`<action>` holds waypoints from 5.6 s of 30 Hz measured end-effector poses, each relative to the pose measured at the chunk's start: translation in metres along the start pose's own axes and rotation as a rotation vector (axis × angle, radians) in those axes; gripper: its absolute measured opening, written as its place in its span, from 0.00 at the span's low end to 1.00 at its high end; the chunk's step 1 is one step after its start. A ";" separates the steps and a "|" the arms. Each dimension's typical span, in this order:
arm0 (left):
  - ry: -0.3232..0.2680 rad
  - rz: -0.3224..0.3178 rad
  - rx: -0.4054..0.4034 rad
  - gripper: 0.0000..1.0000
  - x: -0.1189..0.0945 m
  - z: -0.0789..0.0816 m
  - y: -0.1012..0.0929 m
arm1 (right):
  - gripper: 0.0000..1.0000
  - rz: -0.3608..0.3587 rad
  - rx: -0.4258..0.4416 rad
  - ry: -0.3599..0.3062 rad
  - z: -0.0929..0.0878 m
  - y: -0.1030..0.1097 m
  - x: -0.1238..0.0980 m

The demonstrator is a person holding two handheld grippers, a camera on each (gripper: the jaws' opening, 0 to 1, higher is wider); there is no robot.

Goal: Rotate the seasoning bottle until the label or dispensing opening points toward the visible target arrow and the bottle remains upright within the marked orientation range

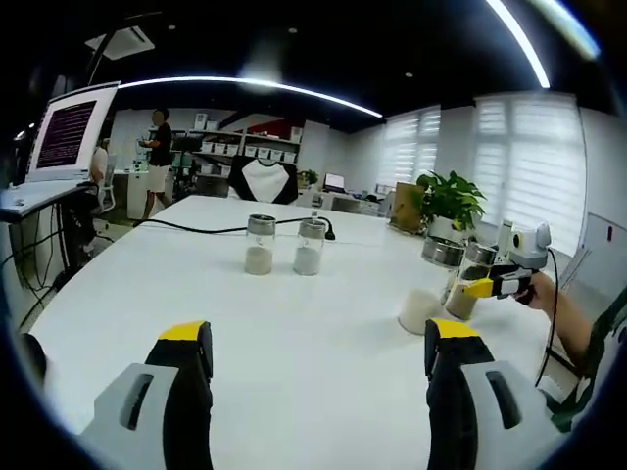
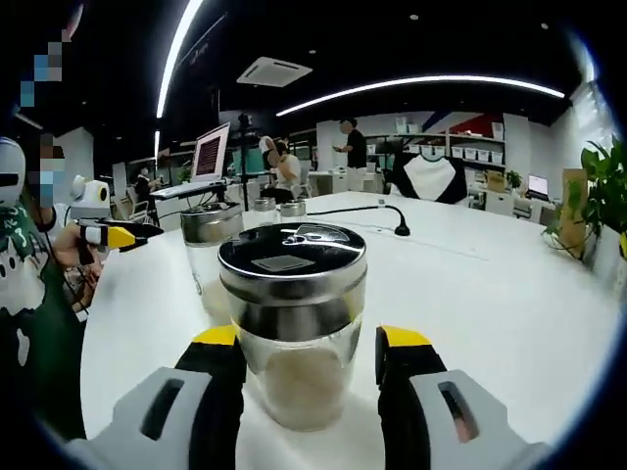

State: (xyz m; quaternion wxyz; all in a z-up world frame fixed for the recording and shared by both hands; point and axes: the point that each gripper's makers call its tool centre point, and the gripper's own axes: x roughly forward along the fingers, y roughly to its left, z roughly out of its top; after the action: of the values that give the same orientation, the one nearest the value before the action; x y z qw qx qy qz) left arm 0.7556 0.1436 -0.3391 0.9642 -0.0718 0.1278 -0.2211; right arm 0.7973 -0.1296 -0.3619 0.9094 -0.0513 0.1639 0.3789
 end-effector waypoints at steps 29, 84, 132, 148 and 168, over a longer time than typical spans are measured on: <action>-0.015 0.026 0.022 0.95 0.000 0.014 0.015 | 0.43 0.032 -0.009 0.007 0.000 0.004 0.003; 0.002 -0.063 0.032 0.97 0.007 0.000 -0.009 | 0.42 -0.316 0.069 0.040 -0.007 -0.005 0.002; -0.011 -0.084 -0.001 0.96 0.007 0.005 -0.014 | 0.42 -0.643 0.176 0.062 -0.011 -0.016 -0.001; -0.004 -0.079 0.004 0.96 0.008 0.005 -0.014 | 0.42 -0.638 0.180 0.064 -0.012 -0.015 -0.001; -0.009 -0.080 -0.013 0.96 0.005 0.006 -0.014 | 0.61 -0.558 0.191 0.053 -0.010 -0.008 -0.009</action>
State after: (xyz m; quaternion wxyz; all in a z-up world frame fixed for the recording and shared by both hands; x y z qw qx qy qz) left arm 0.7560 0.1294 -0.3315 0.9546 -0.0843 0.1218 -0.2585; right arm 0.7942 -0.1431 -0.3686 0.9745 -0.0186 0.2023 0.0957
